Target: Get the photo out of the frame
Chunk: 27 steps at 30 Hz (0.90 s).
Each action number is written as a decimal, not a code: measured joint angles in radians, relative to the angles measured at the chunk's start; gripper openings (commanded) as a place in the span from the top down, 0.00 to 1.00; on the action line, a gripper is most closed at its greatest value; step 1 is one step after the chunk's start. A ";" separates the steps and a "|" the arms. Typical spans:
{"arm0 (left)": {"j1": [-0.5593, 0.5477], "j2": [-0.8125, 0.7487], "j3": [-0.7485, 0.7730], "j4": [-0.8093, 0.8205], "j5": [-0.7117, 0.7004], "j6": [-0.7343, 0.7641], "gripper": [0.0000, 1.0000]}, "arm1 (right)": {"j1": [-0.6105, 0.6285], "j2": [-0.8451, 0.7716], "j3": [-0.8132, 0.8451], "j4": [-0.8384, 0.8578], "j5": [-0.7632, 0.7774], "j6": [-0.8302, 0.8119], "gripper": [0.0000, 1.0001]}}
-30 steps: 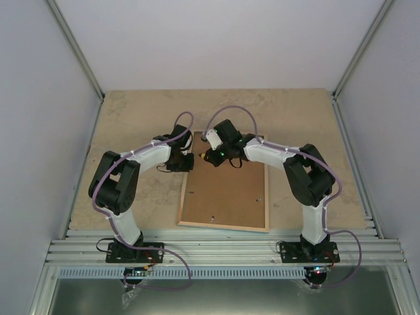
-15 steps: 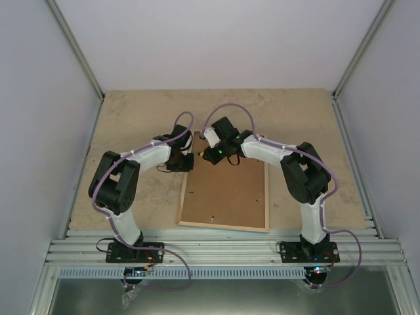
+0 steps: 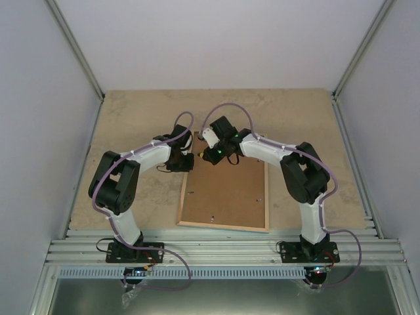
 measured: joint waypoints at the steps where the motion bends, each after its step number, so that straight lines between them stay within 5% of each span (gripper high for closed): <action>1: 0.000 0.000 0.000 0.000 0.000 0.000 0.88 | 0.002 0.000 0.002 -0.003 0.003 -0.002 0.99; 27: 0.000 -0.002 0.000 0.000 -0.008 -0.005 0.88 | 0.000 -0.094 -0.082 -0.048 0.066 0.004 1.00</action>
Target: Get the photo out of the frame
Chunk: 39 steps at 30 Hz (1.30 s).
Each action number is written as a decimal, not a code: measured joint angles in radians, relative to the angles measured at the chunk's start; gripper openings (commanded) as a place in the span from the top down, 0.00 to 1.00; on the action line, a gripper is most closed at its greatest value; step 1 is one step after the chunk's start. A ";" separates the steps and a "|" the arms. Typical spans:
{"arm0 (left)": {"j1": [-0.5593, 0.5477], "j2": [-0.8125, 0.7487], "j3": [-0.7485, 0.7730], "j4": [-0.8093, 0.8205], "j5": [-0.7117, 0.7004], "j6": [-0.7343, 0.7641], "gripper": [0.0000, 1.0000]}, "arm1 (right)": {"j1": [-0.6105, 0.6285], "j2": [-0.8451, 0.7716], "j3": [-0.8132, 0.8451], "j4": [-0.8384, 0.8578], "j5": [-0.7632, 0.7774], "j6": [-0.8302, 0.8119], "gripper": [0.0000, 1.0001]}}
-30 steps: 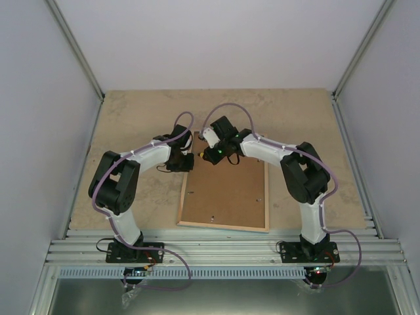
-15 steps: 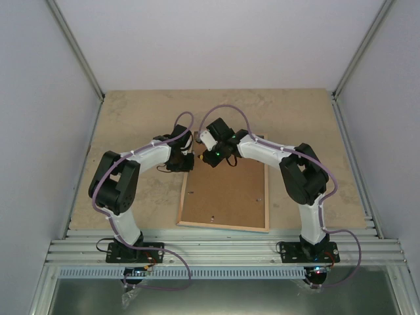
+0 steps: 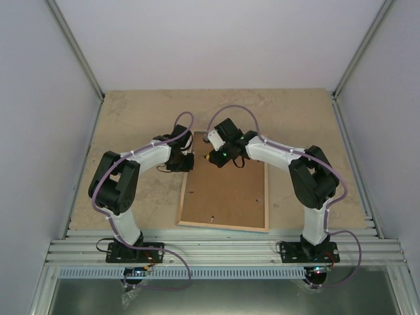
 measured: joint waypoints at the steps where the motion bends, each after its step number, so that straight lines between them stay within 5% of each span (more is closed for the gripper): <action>1: 0.000 0.000 0.000 0.000 0.000 0.000 0.87 | -0.001 -0.001 -0.003 0.007 -0.007 0.003 0.99; 39: 0.000 -0.006 -0.006 0.002 -0.003 -0.003 0.87 | 0.007 0.065 0.024 0.116 -0.001 0.151 0.99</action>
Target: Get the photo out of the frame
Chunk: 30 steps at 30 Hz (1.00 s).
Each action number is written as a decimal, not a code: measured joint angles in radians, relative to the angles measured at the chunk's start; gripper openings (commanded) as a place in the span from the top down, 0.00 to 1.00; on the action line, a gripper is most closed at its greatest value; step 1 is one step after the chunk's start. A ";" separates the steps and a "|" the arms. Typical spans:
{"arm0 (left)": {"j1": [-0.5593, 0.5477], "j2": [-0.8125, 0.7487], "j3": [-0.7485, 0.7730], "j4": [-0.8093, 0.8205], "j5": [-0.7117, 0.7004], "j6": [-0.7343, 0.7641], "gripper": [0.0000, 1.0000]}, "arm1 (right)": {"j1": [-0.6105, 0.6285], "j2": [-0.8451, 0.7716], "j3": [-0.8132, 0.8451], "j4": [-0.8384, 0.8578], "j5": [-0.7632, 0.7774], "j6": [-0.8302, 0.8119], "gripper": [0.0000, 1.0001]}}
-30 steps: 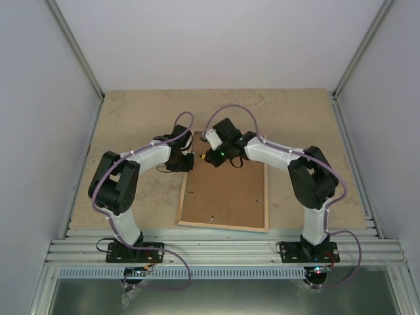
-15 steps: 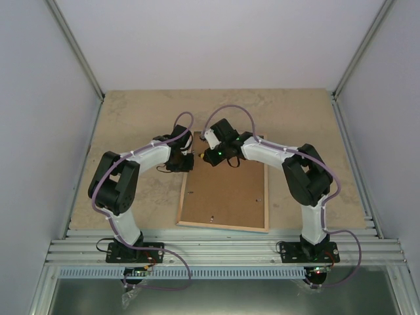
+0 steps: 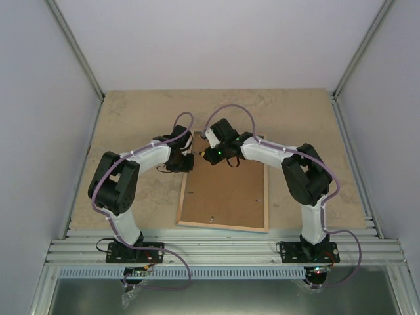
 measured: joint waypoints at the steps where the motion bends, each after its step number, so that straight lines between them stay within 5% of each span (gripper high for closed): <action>1: 0.000 0.000 0.000 0.000 0.000 0.000 0.87 | 0.000 0.000 0.000 0.000 0.000 0.002 1.00; 16: 0.035 -0.085 -0.101 0.029 -0.006 -0.082 0.96 | -0.051 -0.207 -0.189 0.129 -0.026 -0.005 1.00; 28: 0.035 -0.332 -0.366 0.126 -0.060 -0.470 0.97 | -0.119 -0.430 -0.448 0.323 0.011 -0.004 0.99; 30: 0.020 -0.376 -0.420 0.143 -0.081 -0.567 0.90 | -0.122 -0.442 -0.461 0.345 0.016 -0.003 0.99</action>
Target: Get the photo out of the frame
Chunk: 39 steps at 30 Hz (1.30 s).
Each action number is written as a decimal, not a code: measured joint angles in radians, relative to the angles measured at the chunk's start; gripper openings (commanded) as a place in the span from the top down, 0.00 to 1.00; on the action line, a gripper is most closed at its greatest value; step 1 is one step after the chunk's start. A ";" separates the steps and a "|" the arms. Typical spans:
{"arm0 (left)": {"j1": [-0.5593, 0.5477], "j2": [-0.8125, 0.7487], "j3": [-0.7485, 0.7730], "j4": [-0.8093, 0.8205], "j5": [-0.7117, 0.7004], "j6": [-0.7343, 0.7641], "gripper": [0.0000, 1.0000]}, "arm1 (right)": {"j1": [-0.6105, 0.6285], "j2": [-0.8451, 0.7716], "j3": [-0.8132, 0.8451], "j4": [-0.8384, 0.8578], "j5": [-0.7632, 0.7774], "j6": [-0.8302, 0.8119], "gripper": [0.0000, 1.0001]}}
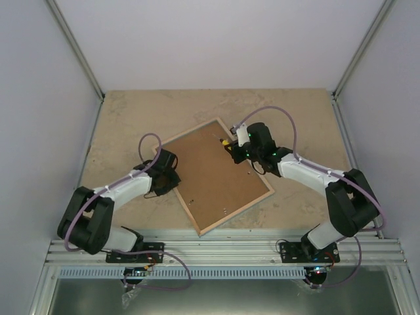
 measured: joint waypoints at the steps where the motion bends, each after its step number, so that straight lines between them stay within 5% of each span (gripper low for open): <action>1: -0.014 -0.016 -0.018 0.006 -0.012 -0.047 0.88 | -0.003 -0.006 -0.008 0.017 0.000 0.002 0.99; 9: -0.093 -0.080 -0.055 0.020 -0.060 -0.235 0.61 | -0.036 -0.021 -0.060 0.085 -0.005 0.023 0.99; 16: -0.094 -0.085 0.171 -0.063 -0.196 -0.047 0.33 | -0.043 -0.024 -0.072 0.113 -0.013 0.032 0.99; 27: 0.040 0.256 0.533 -0.027 -0.228 0.612 0.26 | -0.044 -0.031 -0.079 0.127 -0.020 0.036 0.99; 39: 0.153 0.608 0.753 -0.033 -0.010 0.952 0.30 | -0.048 -0.034 -0.085 0.134 -0.017 0.035 1.00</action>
